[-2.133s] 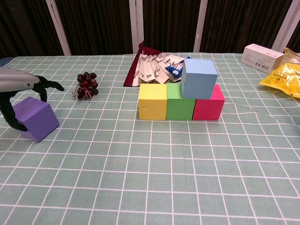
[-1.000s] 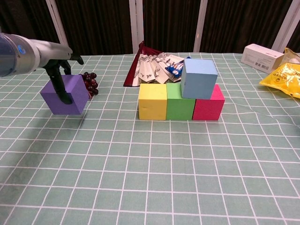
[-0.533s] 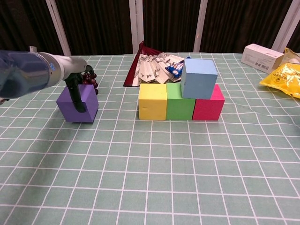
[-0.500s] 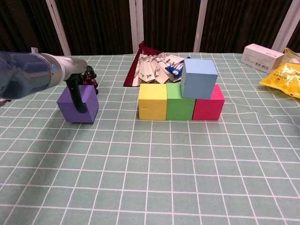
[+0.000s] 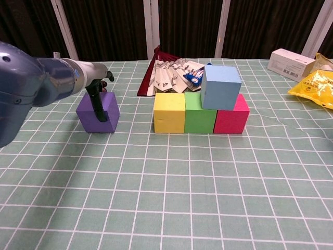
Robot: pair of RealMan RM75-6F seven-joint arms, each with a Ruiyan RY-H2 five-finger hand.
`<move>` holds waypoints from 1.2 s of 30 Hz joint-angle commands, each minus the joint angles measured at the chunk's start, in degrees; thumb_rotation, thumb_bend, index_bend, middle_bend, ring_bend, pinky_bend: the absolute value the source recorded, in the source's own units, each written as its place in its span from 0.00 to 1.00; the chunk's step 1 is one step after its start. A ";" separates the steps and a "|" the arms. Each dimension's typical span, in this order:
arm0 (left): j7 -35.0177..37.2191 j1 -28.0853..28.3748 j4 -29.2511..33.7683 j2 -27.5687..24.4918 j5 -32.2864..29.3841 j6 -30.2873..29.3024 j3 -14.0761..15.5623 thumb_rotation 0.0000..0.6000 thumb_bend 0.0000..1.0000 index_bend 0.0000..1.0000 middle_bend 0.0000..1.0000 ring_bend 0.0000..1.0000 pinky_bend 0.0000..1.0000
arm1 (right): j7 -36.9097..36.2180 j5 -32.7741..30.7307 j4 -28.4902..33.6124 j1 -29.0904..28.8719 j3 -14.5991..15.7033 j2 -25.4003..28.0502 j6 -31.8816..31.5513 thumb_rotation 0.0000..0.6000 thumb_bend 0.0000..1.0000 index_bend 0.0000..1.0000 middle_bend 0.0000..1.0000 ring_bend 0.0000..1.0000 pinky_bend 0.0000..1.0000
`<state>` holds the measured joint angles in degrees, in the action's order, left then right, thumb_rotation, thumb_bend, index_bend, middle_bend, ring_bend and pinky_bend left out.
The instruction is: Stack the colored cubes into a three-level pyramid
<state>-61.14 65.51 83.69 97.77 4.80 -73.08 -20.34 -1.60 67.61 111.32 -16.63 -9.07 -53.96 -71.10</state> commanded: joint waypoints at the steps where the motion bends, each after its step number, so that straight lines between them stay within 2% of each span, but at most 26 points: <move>1: -0.70 0.07 -0.08 0.11 -0.58 0.23 -0.16 1.00 0.22 0.00 0.34 0.04 0.00 | 0.07 -0.02 -0.01 0.01 -0.04 -0.04 0.04 1.00 0.21 0.00 0.00 0.00 0.00; 6: -1.47 -0.23 0.21 -0.27 -0.77 0.30 -0.37 1.00 0.14 0.00 0.22 0.04 0.00 | 0.12 0.12 0.06 0.10 -0.09 -0.05 0.09 1.00 0.20 0.00 0.00 0.00 0.00; 10: -1.07 -0.80 0.65 -0.71 0.22 0.22 -0.34 1.00 0.10 0.00 0.14 0.03 0.00 | 0.11 0.30 0.20 0.18 -0.14 -0.03 0.11 1.00 0.20 0.00 0.00 0.00 0.00; 14: 0.12 -1.73 1.76 -1.75 2.57 1.14 0.14 1.00 0.10 0.00 0.09 0.01 0.00 | 0.13 0.48 0.24 0.30 -0.18 -0.11 0.01 1.00 0.21 0.00 0.00 0.00 0.00; 17: 1.67 -2.61 3.06 -3.25 5.85 3.35 1.06 1.00 0.09 0.00 0.09 0.00 0.00 | 0.14 0.50 0.28 0.35 -0.21 -0.12 0.01 1.00 0.21 0.00 0.00 0.00 0.00; 23: 8.75 -6.20 5.14 -9.59 19.21 13.99 6.20 1.00 0.09 0.00 0.11 0.00 0.00 | -0.17 1.01 0.21 0.54 -0.41 -0.33 -0.39 1.00 0.20 0.00 0.00 0.00 0.00; 28: 14.32 -8.14 5.29 -13.20 26.20 19.33 8.01 1.00 0.09 0.00 0.13 0.00 0.00 | -0.24 1.29 0.21 0.69 -0.51 -0.55 -0.71 1.00 0.20 0.00 0.00 0.00 0.00; 32: 16.72 -9.34 4.62 -15.52 32.02 21.26 10.54 1.00 0.09 0.00 0.15 0.00 0.00 | -0.29 1.32 0.23 0.78 -0.58 -0.61 -0.78 1.00 0.20 0.00 0.00 0.00 0.00; 36: 19.47 -10.76 4.56 -16.58 34.41 21.16 11.74 1.00 0.09 0.00 0.19 0.00 0.00 | -0.28 1.35 0.28 0.78 -0.59 -0.65 -0.63 1.00 0.20 0.00 0.00 0.00 0.00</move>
<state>-42.89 55.65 88.37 82.00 38.16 -52.19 -9.48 -1.88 68.97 111.59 -15.85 -9.66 -54.60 -71.73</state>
